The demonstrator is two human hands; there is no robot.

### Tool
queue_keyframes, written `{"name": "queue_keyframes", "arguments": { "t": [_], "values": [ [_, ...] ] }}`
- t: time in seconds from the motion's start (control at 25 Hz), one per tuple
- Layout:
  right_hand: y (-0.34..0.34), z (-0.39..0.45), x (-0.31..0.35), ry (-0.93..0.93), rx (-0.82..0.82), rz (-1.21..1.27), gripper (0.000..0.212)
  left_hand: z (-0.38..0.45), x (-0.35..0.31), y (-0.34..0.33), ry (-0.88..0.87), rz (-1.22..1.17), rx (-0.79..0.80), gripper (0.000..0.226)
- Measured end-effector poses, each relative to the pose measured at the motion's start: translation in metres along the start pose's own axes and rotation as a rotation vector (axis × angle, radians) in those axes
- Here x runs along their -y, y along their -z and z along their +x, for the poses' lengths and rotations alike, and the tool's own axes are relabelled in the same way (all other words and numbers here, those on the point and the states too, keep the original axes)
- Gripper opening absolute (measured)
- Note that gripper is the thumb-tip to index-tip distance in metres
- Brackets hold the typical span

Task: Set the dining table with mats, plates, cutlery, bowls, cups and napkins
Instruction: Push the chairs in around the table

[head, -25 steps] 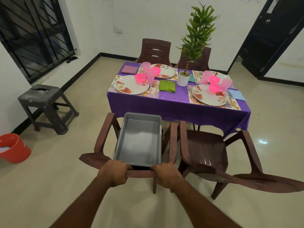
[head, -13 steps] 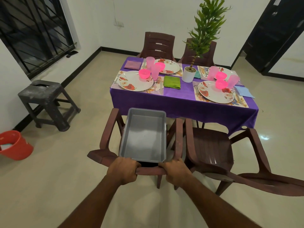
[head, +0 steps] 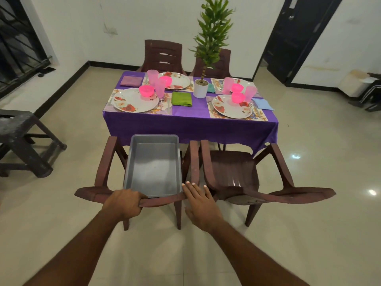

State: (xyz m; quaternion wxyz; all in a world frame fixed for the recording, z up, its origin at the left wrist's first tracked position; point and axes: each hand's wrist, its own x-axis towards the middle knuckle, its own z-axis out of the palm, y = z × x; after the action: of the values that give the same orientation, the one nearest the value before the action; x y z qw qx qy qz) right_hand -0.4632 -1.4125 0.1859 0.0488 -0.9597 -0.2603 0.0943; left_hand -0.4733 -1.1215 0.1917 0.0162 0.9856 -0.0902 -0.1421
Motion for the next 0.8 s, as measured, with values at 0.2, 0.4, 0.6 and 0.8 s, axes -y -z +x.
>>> {"name": "queue_keyframes", "arguments": {
  "t": [0.2,0.4,0.6,0.8],
  "values": [
    [0.027,-0.051,-0.098,-0.226,-0.025,-0.004,0.07,0.012,-0.049,0.031,0.033,-0.066,0.115,0.098],
    [0.058,-0.077,-0.157,-0.3,-0.118,0.074,0.069,0.044,-0.196,0.053,-0.152,-0.356,-0.213,0.085],
    [0.066,-0.14,-0.255,-0.393,-0.277,0.158,0.066,0.085,-0.355,0.038,-0.276,-0.304,-0.259,0.069],
    [0.085,-0.202,-0.385,-0.48,-0.34,0.183,0.066,0.131,-0.497,0.055,-0.244,-0.296,-0.309,0.08]
  ]
}}
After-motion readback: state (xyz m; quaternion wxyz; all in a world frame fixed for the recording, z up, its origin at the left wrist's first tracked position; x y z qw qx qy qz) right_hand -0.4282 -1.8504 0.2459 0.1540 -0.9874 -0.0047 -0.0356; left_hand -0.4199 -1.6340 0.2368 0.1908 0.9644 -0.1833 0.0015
